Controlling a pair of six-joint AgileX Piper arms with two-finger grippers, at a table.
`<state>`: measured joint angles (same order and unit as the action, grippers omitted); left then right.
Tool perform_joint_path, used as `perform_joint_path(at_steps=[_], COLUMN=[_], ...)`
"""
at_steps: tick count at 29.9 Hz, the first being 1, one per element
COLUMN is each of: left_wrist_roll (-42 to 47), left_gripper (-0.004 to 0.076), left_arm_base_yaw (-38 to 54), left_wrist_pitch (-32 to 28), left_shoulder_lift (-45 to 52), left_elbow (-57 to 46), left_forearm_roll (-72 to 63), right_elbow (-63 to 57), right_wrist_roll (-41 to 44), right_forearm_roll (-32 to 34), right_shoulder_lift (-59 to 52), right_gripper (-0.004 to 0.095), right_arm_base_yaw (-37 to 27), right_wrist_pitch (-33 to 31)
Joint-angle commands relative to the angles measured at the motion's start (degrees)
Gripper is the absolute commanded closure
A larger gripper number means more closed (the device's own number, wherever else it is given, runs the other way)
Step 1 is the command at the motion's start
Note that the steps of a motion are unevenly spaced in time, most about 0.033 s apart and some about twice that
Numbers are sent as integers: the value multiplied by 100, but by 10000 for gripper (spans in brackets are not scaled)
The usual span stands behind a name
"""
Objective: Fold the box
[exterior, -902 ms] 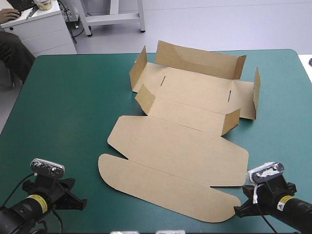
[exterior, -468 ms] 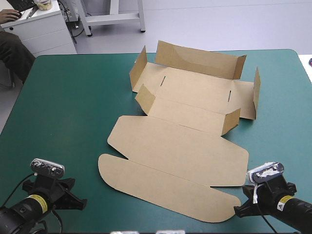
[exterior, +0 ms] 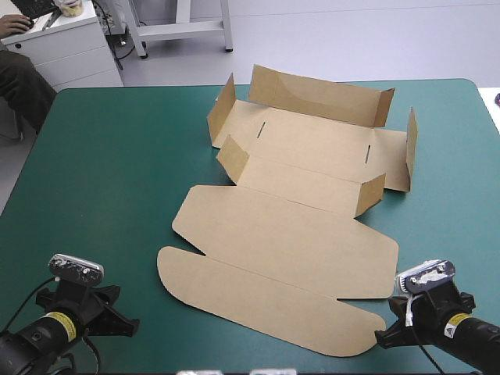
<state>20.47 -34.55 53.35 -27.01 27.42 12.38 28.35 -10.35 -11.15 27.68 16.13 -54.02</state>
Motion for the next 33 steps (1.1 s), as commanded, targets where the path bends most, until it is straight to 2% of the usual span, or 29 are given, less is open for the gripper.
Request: perform_joint_path(at_steps=[1,33], left_wrist_roll=[14,14], left_gripper=[734,734], left_arm_base_yaw=[-29,-29], left_wrist_pitch=[-291,-291], left_shoulder_lift=[-24,-24], left_elbow=[154,154], left_forearm_roll=[66,42], right_elbow=[138,138], right_wrist_roll=[-4,-4], right_forearm_roll=[-69,-68], right_shoulder_lift=[24,24], right_gripper=[928,928], right_arm_base_yaw=[24,24], right_wrist_pitch=[288,342])
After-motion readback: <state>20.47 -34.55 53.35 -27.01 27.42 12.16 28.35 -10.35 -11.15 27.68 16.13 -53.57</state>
